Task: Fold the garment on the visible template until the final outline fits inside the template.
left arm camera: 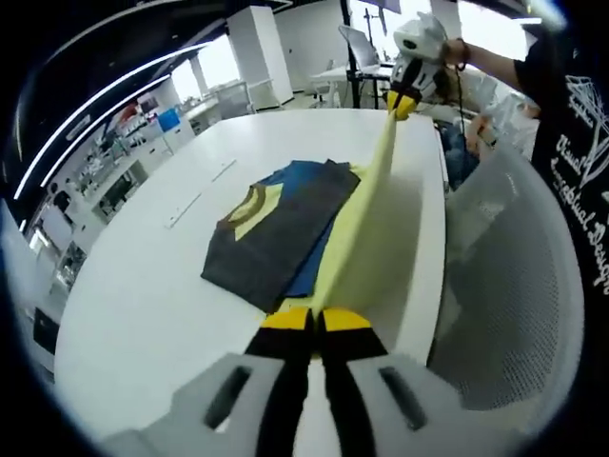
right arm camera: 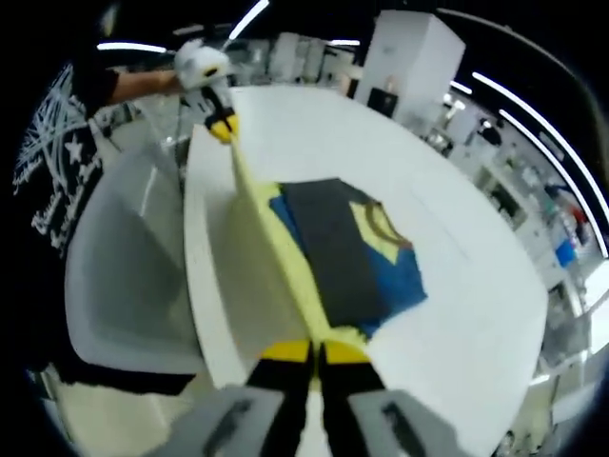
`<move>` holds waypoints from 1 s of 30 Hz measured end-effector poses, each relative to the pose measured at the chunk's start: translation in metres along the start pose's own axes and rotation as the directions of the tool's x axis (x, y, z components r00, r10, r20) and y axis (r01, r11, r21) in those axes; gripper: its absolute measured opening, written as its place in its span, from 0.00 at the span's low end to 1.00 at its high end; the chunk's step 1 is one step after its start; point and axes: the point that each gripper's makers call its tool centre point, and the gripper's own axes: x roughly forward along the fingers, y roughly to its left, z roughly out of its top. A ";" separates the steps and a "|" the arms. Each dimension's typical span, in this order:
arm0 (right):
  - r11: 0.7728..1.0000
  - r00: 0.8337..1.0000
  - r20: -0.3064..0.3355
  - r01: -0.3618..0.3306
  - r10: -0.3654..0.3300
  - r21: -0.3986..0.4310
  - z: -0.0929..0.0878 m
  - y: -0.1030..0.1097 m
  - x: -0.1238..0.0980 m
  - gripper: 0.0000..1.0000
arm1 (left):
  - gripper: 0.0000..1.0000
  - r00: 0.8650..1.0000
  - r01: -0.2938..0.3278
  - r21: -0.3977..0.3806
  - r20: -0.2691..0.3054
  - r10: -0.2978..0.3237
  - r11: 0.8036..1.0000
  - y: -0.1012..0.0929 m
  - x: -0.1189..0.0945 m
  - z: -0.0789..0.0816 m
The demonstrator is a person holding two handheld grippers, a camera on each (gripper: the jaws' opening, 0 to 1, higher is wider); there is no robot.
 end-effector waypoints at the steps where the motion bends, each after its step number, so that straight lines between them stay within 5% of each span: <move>1: 1.000 1.000 0.004 0.007 -0.007 -0.001 0.002 -0.004 0.000 0.00 | 0.00 1.000 -0.004 0.002 0.002 0.004 1.000 0.006 0.002 0.002; 30: 0.972 0.971 0.047 0.236 -0.235 -0.021 0.049 -0.119 0.029 0.00 | 0.00 0.984 -0.176 -0.040 0.029 0.177 0.984 0.117 0.034 0.041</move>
